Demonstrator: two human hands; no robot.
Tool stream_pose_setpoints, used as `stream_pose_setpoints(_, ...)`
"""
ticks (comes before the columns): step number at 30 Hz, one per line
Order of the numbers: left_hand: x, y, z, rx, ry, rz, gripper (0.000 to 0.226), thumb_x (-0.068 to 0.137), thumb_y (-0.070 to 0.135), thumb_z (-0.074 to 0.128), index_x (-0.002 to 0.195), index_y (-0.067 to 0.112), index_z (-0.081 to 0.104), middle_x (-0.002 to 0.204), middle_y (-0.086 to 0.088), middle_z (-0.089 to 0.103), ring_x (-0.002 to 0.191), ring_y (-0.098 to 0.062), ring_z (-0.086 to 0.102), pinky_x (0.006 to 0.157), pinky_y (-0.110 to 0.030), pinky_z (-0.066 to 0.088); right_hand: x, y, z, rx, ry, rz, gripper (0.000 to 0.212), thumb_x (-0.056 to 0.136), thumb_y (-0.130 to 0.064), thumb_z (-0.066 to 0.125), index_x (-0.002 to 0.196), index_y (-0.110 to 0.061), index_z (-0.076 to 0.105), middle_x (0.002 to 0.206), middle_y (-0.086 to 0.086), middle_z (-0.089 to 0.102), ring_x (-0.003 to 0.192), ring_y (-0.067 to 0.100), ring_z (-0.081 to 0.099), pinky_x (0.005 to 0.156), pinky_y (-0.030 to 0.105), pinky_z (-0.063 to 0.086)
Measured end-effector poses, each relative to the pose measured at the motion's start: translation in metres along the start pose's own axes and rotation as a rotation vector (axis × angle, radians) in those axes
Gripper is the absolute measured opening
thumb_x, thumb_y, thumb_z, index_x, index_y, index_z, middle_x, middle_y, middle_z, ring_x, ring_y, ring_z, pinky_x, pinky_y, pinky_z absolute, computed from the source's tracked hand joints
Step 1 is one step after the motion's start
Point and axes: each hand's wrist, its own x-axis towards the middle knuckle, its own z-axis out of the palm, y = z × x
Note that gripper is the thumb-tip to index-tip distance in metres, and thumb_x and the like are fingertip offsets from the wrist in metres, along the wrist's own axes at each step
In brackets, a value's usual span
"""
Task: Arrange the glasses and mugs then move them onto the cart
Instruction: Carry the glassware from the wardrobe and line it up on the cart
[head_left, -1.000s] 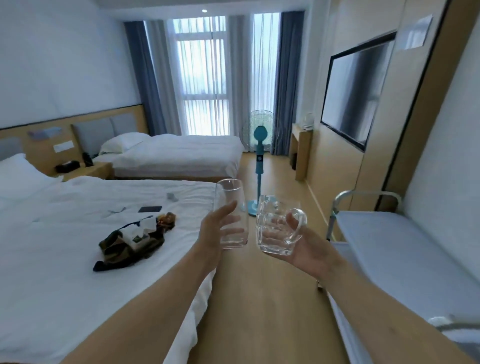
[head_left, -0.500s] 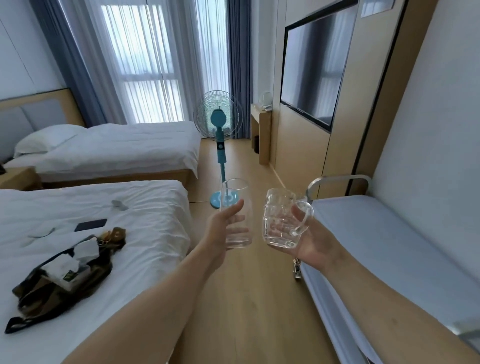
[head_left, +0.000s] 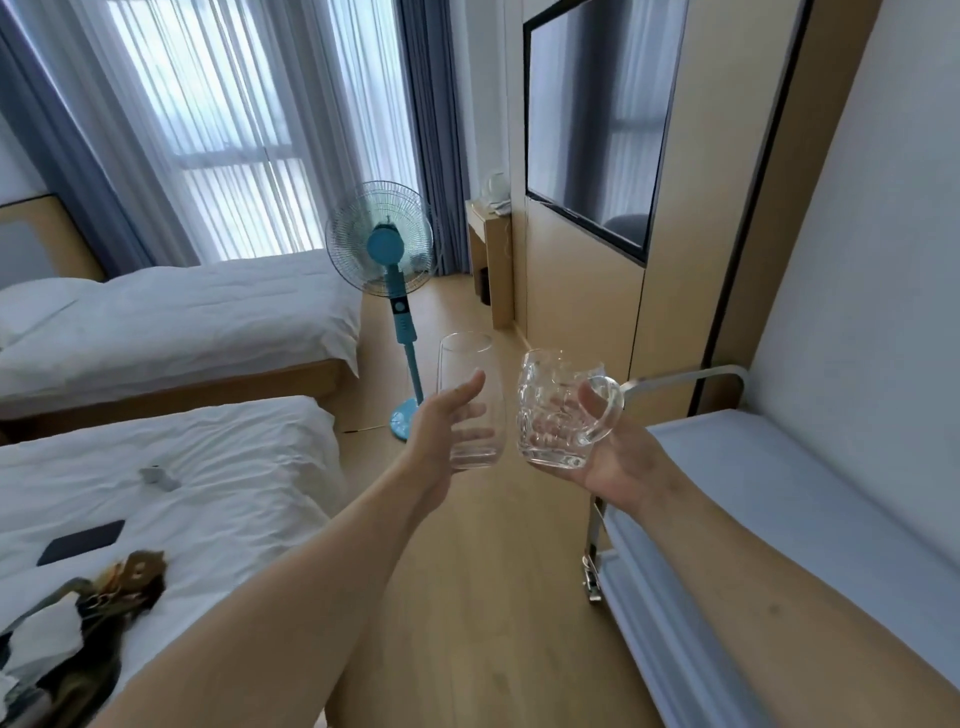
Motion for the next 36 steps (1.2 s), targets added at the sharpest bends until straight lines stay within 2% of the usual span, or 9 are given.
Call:
stream_pose_setpoints(7, 0.093, 0.005, 0.066, 0.037, -0.163, -0.118, 0.065, 0.069, 0.058, 0.076, 0.110, 0.008, 0.069, 0.106, -0.011, 0.071, 0.088, -0.027, 0.072, 0.065, -0.037, 0.061, 0.023, -0.046, -0.058, 0.004, 0.123, -0.118, 0.100, 0.062, -0.039, 0.095, 0.146, -0.006, 0.050, 0.150, 0.023, 0.047, 0.139, 0.044, 0.044, 0.116, 0.060, 0.033)
stream_pose_setpoints(13, 0.183, -0.009, 0.126, 0.088, -0.393, -0.165, 0.067, 0.064, 0.059, 0.081, 0.106, 0.008, 0.071, 0.086, -0.005, 0.072, 0.071, -0.024, 0.069, 0.063, -0.037, 0.059, 0.036, -0.078, -0.110, -0.058, 0.283, -0.224, 0.096, 0.070, -0.041, 0.090, 0.146, -0.004, 0.047, 0.142, 0.023, 0.053, 0.131, 0.043, 0.051, 0.115, 0.059, 0.035)
stream_pose_setpoints(17, 0.237, -0.015, 0.161, 0.124, -0.590, -0.236, 0.062, 0.074, 0.059, 0.079, 0.102, 0.005, 0.071, 0.080, -0.006, 0.067, 0.053, -0.019, 0.062, 0.050, -0.028, 0.050, 0.044, -0.094, -0.138, 0.002, 0.447, -0.313, 0.069, 0.078, -0.036, 0.084, 0.136, -0.009, 0.059, 0.138, 0.019, 0.058, 0.123, 0.037, 0.059, 0.112, 0.058, 0.040)
stream_pose_setpoints(21, 0.281, -0.019, 0.193, 0.145, -0.687, -0.300, 0.079, 0.074, 0.060, 0.079, 0.125, 0.000, 0.066, 0.099, -0.026, 0.068, 0.054, -0.020, 0.063, 0.044, -0.025, 0.048, 0.051, -0.101, -0.160, 0.065, 0.637, -0.378, 0.057, 0.087, -0.027, 0.074, 0.138, -0.008, 0.058, 0.138, 0.018, 0.058, 0.123, 0.036, 0.059, 0.114, 0.056, 0.037)
stream_pose_setpoints(23, 0.296, -0.021, 0.206, 0.140, -0.774, -0.314, 0.093, 0.075, 0.060, 0.079, 0.139, -0.003, 0.055, 0.130, -0.044, 0.046, 0.047, -0.014, 0.060, 0.040, -0.022, 0.045, 0.054, -0.101, -0.168, 0.126, 0.741, -0.420, 0.050, 0.088, -0.022, 0.071, 0.135, -0.009, 0.061, 0.133, 0.018, 0.062, 0.121, 0.036, 0.061, 0.113, 0.054, 0.039)
stream_pose_setpoints(27, 0.327, -0.035, 0.228, 0.179, -0.823, -0.348, 0.097, 0.065, 0.065, 0.082, 0.138, 0.006, 0.059, 0.137, -0.023, 0.059, 0.068, -0.021, 0.071, 0.054, -0.030, 0.055, 0.053, -0.091, -0.180, 0.131, 0.868, -0.515, 0.018, 0.087, -0.014, 0.067, 0.101, -0.013, 0.078, 0.110, 0.013, 0.070, 0.101, 0.032, 0.068, 0.101, 0.048, 0.051)
stream_pose_setpoints(29, 0.336, -0.045, 0.237, 0.214, -0.860, -0.370, 0.102, 0.059, 0.070, 0.083, 0.140, 0.013, 0.057, 0.131, -0.014, 0.065, 0.083, -0.023, 0.075, 0.070, -0.039, 0.061, 0.051, -0.085, -0.187, 0.185, 0.907, -0.532, 0.014, 0.085, -0.009, 0.067, 0.091, -0.014, 0.078, 0.104, 0.012, 0.070, 0.096, 0.031, 0.068, 0.094, 0.045, 0.054)
stream_pose_setpoints(32, 0.342, -0.056, 0.249, 0.266, -0.883, -0.394, 0.096, 0.059, 0.072, 0.082, 0.138, 0.023, 0.057, 0.123, -0.001, 0.069, 0.101, -0.026, 0.074, 0.093, -0.052, 0.058, 0.048, -0.083, -0.201, 0.274, 1.002, -0.541, 0.026, 0.058, -0.001, 0.082, 0.082, -0.013, 0.079, 0.103, 0.013, 0.066, 0.100, 0.034, 0.062, 0.107, 0.050, 0.044)
stream_pose_setpoints(36, 0.348, -0.069, 0.272, 0.291, -0.871, -0.414, 0.068, 0.076, 0.064, 0.077, 0.129, 0.026, 0.059, 0.121, -0.001, 0.068, 0.102, -0.026, 0.073, 0.097, -0.053, 0.056, 0.040, -0.082, -0.236, 0.355, 1.087, -0.553, 0.018, 0.087, -0.004, 0.065, 0.082, -0.013, 0.079, 0.104, 0.012, 0.060, 0.095, 0.032, 0.058, 0.105, 0.046, 0.041)
